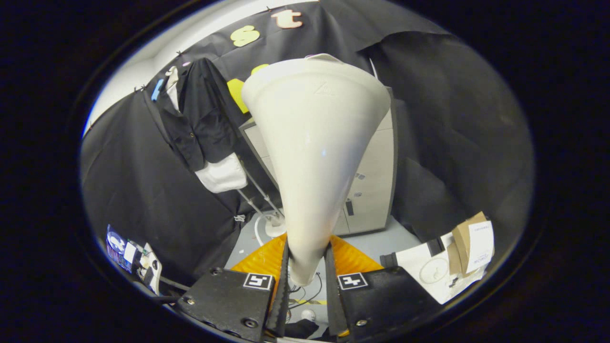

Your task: Iron the clothes twice with a garment steamer, once on the left side and once on the right side.

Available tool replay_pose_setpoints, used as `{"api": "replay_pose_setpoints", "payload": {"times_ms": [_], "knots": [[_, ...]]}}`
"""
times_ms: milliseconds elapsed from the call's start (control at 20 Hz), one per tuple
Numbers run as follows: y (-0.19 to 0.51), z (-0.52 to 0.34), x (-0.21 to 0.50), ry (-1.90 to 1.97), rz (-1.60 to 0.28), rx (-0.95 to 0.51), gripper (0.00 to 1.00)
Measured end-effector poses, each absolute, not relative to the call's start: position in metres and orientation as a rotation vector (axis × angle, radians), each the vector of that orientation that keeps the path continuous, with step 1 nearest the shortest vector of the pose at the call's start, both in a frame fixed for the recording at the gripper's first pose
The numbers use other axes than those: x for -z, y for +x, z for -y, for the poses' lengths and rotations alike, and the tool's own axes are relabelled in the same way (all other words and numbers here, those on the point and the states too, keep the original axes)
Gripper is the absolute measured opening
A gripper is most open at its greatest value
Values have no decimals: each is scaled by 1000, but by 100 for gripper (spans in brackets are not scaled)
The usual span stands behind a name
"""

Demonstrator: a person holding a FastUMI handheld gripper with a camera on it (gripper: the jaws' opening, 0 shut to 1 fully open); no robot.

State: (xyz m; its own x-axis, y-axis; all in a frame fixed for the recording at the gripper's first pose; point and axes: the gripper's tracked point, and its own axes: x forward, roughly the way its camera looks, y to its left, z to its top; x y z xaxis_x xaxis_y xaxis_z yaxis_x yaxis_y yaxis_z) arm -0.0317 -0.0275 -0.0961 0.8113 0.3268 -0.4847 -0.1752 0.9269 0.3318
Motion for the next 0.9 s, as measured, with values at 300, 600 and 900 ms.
{"api": "replay_pose_setpoints", "payload": {"times_ms": [300, 600, 900], "knots": [[-71, 48, 126, 302, -559, -208, 37], [-89, 54, 148, 309, -598, -183, 37], [-90, 47, 132, 282, -565, -200, 37]]}}
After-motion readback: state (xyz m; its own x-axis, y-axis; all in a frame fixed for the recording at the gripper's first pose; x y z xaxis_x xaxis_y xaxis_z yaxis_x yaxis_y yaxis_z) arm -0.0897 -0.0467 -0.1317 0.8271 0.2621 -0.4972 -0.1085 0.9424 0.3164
